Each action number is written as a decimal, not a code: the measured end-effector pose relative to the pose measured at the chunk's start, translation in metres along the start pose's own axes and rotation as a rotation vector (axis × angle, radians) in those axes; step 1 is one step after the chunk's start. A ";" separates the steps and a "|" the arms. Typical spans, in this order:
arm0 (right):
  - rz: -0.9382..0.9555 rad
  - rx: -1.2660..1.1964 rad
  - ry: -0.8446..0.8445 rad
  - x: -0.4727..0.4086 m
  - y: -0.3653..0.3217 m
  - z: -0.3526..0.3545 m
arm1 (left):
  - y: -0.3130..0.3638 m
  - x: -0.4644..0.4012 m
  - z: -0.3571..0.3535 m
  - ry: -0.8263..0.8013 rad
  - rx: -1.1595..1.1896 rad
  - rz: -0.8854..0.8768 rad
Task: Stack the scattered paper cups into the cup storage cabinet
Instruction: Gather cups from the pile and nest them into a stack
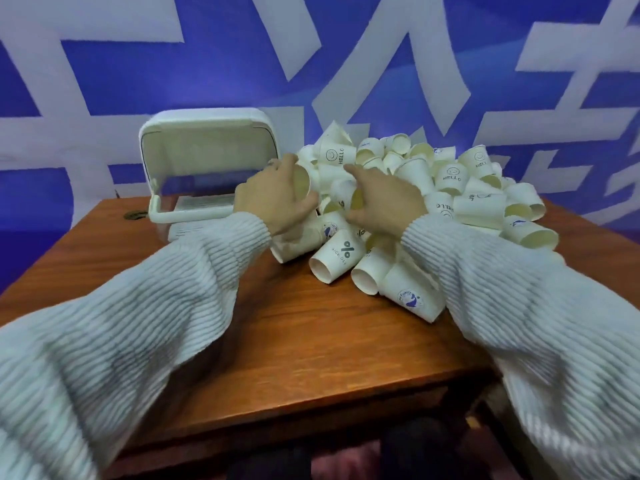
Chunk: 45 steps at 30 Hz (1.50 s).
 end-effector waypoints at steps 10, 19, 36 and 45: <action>-0.148 -0.309 0.149 -0.011 -0.025 0.044 | -0.046 -0.001 0.045 0.110 0.084 0.127; -0.065 -0.435 0.122 -0.081 -0.094 0.002 | -0.125 -0.043 0.049 0.188 0.170 0.289; 0.067 -0.315 -0.149 -0.111 -0.143 -0.102 | -0.166 -0.053 0.020 0.145 0.166 0.310; -0.004 -0.420 0.027 -0.097 -0.100 -0.044 | -0.122 -0.080 0.002 0.097 0.217 0.116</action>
Point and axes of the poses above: each hand's wrist, its own x-axis away from the middle knuckle, its own z-axis out of the back of the hand, y = z × x, the point moved 9 cm from there along -x, towards the middle knuckle, and after that the axes turned 12 degrees about y, right-handed, at the moved point
